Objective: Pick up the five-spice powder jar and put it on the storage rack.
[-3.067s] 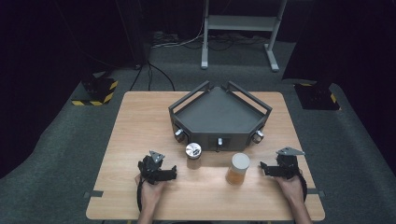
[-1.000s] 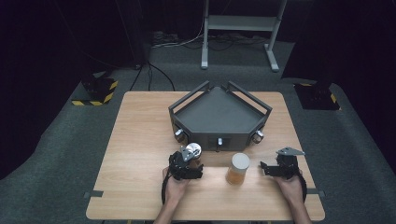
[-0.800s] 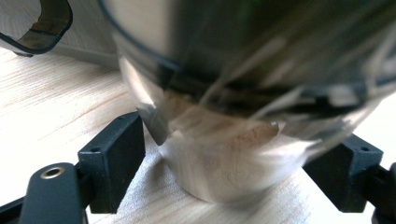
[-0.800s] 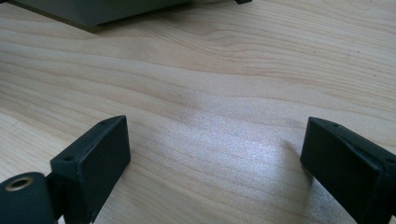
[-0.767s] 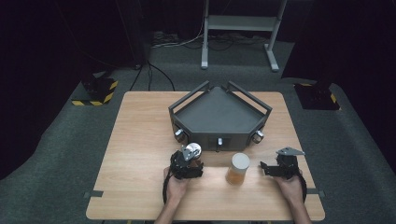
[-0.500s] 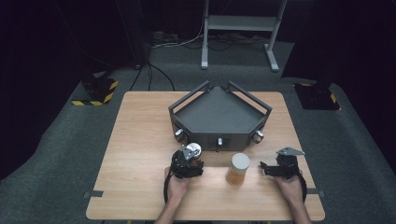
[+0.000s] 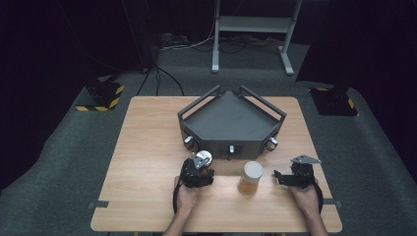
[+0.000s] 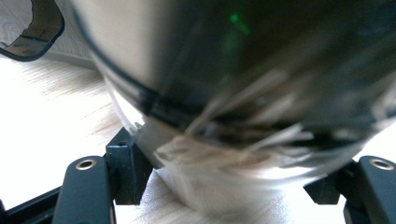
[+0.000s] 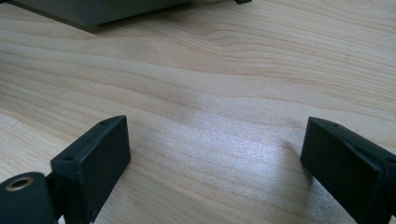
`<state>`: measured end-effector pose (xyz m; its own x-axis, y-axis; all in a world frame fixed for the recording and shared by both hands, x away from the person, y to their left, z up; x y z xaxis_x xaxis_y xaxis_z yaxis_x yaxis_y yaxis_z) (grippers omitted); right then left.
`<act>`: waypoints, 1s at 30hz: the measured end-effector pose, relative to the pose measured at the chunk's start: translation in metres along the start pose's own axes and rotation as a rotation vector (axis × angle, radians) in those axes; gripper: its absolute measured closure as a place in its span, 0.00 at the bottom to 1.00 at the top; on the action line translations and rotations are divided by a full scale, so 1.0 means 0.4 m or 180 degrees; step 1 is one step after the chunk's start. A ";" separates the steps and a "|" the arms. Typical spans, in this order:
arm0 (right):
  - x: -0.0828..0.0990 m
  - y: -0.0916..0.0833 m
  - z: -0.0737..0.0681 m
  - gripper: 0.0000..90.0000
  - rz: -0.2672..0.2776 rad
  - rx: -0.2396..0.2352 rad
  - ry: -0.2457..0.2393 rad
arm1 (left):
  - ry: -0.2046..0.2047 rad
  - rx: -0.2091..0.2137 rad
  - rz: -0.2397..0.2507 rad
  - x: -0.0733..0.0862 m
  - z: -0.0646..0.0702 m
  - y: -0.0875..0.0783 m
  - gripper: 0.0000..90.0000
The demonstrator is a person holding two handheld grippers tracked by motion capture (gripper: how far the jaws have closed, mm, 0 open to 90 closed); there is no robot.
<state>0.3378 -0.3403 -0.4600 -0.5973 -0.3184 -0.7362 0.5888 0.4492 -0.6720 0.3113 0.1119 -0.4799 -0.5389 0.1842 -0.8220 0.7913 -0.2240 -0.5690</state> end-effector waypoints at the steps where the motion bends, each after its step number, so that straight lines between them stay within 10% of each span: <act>1: 0.000 0.000 0.000 0.09 0.0000 0.0000 0.0001 | 0.0005 0.0000 -0.0002 0.000 0.000 0.000 0.34; 10: 0.000 0.000 0.000 0.09 0.0000 0.0001 0.0000 | 0.0009 -0.0011 0.0002 -0.001 0.001 -0.001 0.34; 12: 0.000 0.000 0.000 0.09 0.0000 0.0001 0.0003 | 0.0316 0.0039 -0.0225 -0.030 -0.018 -0.012 0.34; 16: 0.000 0.000 0.000 0.09 0.0001 0.0001 0.0002 | 0.0323 0.0041 -0.0221 -0.030 -0.020 -0.015 0.34; 17: 0.000 0.000 0.000 0.09 0.0001 0.0001 0.0002 | -0.0836 -0.0001 0.0391 0.040 0.051 0.018 0.34; 18: 0.000 0.000 0.000 0.09 0.0000 0.0001 0.0004 | -0.0843 0.0000 0.0396 0.039 0.051 0.017 0.34; 19: 0.000 0.000 0.000 0.09 0.0001 0.0001 0.0003 | -0.0169 0.0021 0.0043 0.001 0.006 -0.007 0.34; 20: 0.000 0.000 0.000 0.09 0.0001 0.0001 0.0004 | -0.0830 0.0000 0.0393 0.036 0.048 0.012 0.34; 21: 0.000 0.000 0.000 0.09 0.0001 0.0001 0.0004 | -0.0845 0.0012 0.0400 0.034 0.047 0.009 0.34; 22: 0.000 0.000 0.000 0.09 0.0001 0.0001 0.0001 | -0.0155 0.0025 0.0083 0.000 0.002 -0.012 0.34; 23: 0.000 0.000 0.000 0.09 0.0000 0.0001 0.0004 | -0.0808 0.0040 0.0372 0.028 0.041 0.002 0.34; 29: 0.000 0.000 0.000 0.09 0.0001 0.0001 0.0004 | -0.0765 0.0103 0.0368 0.010 0.034 -0.021 0.34; 30: 0.000 0.000 0.000 0.09 0.0001 0.0001 0.0004 | 0.0086 0.0121 -0.0009 -0.039 -0.019 -0.046 0.34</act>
<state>0.3377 -0.3402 -0.4600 -0.5978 -0.3172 -0.7362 0.5891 0.4490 -0.6718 0.3073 0.1206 -0.4565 -0.5328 0.2107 -0.8196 0.7779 -0.2595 -0.5723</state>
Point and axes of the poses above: each handheld gripper's, and its own axes: y roughly forward along the jaws, x roughly out of its underside, z roughly to its right, the point moved 3 cm from there along y, roughly forward along the jaws, and after that the axes turned 10 degrees about -x, right-handed, at the moved point
